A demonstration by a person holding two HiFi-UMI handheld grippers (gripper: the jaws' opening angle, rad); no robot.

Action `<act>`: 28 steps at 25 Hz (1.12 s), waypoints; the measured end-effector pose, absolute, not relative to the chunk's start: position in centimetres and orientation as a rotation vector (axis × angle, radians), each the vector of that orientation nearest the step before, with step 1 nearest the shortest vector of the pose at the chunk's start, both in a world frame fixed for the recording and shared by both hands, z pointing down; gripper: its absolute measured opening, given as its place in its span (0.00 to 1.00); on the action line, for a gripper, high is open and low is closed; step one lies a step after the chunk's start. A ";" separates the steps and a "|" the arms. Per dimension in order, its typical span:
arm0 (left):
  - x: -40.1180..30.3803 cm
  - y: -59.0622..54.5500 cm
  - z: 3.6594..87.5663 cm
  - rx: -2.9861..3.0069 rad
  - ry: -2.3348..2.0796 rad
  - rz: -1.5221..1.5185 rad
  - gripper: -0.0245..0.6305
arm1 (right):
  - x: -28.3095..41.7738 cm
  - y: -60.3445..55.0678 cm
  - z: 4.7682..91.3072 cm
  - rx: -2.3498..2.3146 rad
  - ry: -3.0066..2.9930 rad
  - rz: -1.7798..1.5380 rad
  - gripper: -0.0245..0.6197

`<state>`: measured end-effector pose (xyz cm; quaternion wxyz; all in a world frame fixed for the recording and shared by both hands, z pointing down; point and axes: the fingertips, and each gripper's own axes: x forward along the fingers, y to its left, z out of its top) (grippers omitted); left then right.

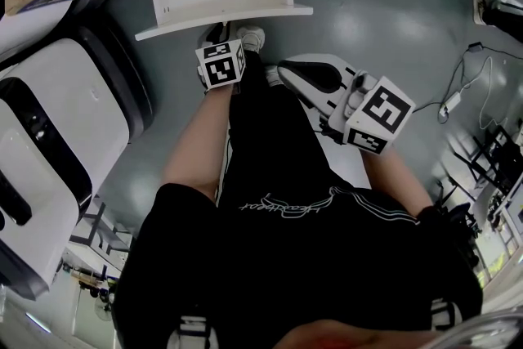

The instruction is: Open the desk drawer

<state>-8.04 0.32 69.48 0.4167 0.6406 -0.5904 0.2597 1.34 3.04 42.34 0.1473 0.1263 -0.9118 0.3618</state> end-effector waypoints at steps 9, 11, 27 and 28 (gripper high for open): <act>-8.2 1.5 66.4 1.641 -1.426 0.617 0.22 | 1.4 2.8 38.5 0.380 -2.632 1.018 0.05; -8.1 1.7 63.2 1.672 -1.422 0.563 0.24 | 1.5 3.1 36.2 0.365 -2.649 0.969 0.05; -6.5 5.7 22.9 2.197 -1.137 0.083 0.25 | 0.6 6.4 14.5 0.524 -2.842 0.632 0.05; -6.6 6.6 20.3 2.244 -1.123 0.048 0.24 | 0.3 7.2 13.4 0.538 -2.860 0.633 0.05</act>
